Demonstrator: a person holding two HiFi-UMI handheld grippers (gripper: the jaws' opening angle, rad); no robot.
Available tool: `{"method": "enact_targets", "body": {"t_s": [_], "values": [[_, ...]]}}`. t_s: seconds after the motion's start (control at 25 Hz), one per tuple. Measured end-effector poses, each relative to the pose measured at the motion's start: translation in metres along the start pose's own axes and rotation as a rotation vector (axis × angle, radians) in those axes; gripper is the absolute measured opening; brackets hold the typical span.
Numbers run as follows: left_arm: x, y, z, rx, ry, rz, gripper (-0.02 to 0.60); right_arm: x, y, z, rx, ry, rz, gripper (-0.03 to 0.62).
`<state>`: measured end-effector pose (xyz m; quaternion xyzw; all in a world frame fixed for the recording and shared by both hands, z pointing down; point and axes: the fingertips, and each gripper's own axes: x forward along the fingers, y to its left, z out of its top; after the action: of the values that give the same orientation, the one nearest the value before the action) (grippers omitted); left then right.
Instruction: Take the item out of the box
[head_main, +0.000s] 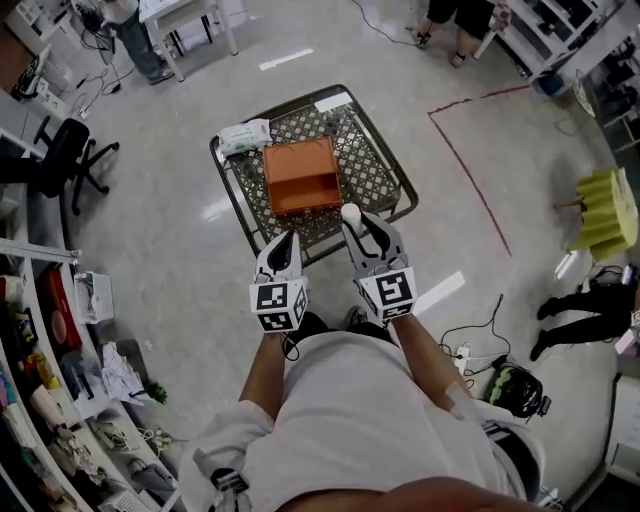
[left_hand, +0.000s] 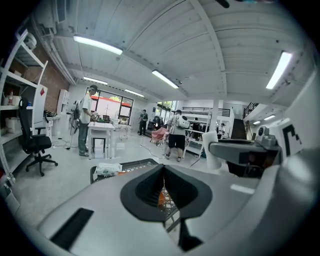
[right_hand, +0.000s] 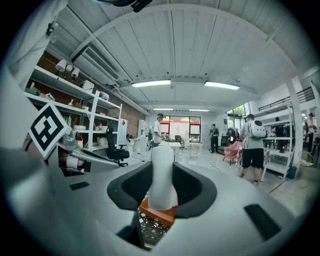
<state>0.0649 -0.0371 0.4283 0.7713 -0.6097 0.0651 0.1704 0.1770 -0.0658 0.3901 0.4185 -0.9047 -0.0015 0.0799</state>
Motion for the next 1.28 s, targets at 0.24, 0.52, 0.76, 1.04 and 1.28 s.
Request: {"method": "enact_targets", "body": {"t_s": [0.24, 0.52, 0.76, 1.04, 1.28], "values": [[-0.014, -0.044, 0.026, 0.066, -0.087, -0.002, 0.011, -0.035, -0.013, 0.033, 0.002, -0.083, 0.009, 0.121], [-0.030, -0.074, 0.061, 0.085, -0.198, -0.005, 0.011, -0.069, -0.019, 0.077, -0.005, -0.205, 0.037, 0.121], [-0.045, -0.088, 0.088, 0.120, -0.263, 0.000, 0.011, -0.079, -0.018, 0.095, -0.019, -0.242, 0.048, 0.121], [-0.056, -0.092, 0.104, 0.128, -0.305, 0.005, 0.011, -0.080, -0.014, 0.106, -0.022, -0.263, 0.053, 0.121], [-0.065, -0.089, 0.101, 0.122, -0.306, 0.013, 0.011, -0.075, -0.006, 0.104, -0.023, -0.255, 0.064, 0.121]]}}
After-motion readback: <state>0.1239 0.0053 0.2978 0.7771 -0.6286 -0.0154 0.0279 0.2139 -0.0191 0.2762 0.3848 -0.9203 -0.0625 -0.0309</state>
